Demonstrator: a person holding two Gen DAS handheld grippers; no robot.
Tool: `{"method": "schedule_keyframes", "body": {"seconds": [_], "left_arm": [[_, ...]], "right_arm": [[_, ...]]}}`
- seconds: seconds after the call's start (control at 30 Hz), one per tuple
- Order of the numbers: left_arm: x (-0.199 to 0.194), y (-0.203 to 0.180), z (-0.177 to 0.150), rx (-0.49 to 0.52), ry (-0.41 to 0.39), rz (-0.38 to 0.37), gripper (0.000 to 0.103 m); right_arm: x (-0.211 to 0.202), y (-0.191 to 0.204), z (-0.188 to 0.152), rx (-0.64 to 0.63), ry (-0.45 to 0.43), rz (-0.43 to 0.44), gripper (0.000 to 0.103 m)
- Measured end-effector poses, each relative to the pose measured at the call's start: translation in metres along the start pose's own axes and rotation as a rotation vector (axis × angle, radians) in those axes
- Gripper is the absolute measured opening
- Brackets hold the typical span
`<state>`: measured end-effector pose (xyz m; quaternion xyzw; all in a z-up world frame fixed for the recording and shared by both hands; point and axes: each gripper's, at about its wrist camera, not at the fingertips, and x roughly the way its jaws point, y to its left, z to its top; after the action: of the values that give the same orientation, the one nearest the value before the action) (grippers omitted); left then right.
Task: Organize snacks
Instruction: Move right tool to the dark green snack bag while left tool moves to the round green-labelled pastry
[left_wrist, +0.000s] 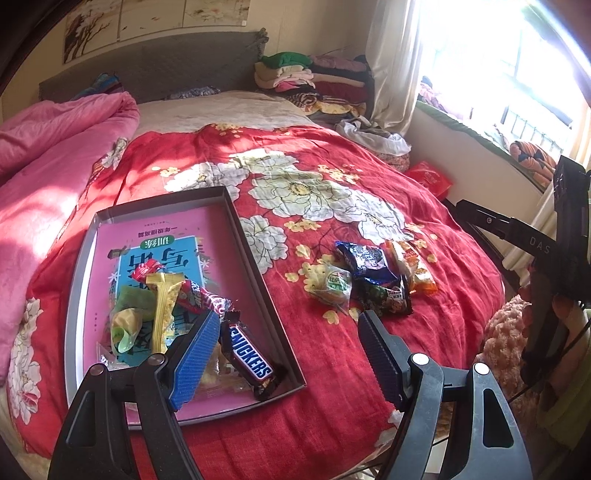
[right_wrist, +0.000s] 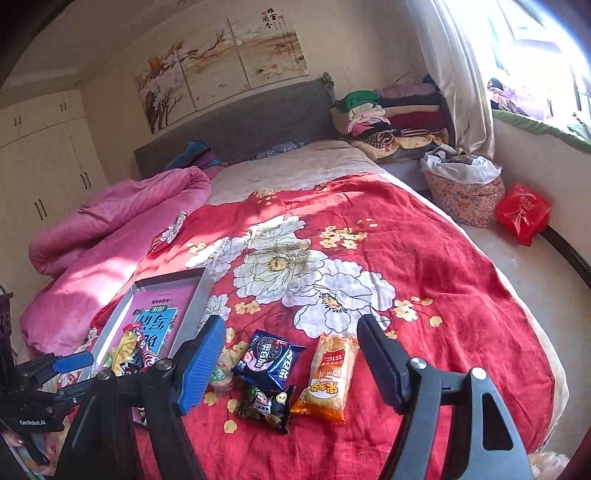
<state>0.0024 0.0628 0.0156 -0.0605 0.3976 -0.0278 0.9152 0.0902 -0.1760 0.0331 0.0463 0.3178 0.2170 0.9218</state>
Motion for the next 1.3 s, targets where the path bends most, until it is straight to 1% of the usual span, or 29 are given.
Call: {"method": "schedule_keyframes", "body": {"seconds": [0.13,0.4,0.5,0.63,0.77,0.97,1.13,1.3], "left_arm": [[0.006,-0.004,0.000,0.006,0.014,-0.007,0.079],[0.022,-0.014,0.002,0.008,0.049,-0.033,0.079],[0.029,-0.017,0.003,0.015,0.063,-0.040,0.079],[0.039,-0.022,0.007,0.022,0.077,-0.046,0.079],[0.049,-0.028,0.011,0.034,0.088,-0.053,0.079],[0.063,-0.035,0.017,0.051,0.105,-0.062,0.079],[0.078,-0.038,0.022,0.047,0.122,-0.067,0.078],[0.092,-0.039,0.025,0.051,0.141,-0.067,0.078]], "right_arm": [[-0.001,-0.006,-0.001,0.016,0.004,-0.013,0.073],[0.008,-0.013,-0.006,0.043,0.050,-0.033,0.073],[0.013,-0.013,-0.009,0.042,0.077,-0.025,0.073],[0.020,-0.003,-0.015,0.015,0.116,0.000,0.073],[0.026,0.003,-0.021,-0.006,0.148,0.005,0.073],[0.033,-0.002,-0.024,0.003,0.166,-0.012,0.073],[0.042,-0.009,-0.027,0.021,0.198,-0.038,0.073],[0.051,-0.012,-0.031,0.026,0.224,-0.040,0.073]]}}
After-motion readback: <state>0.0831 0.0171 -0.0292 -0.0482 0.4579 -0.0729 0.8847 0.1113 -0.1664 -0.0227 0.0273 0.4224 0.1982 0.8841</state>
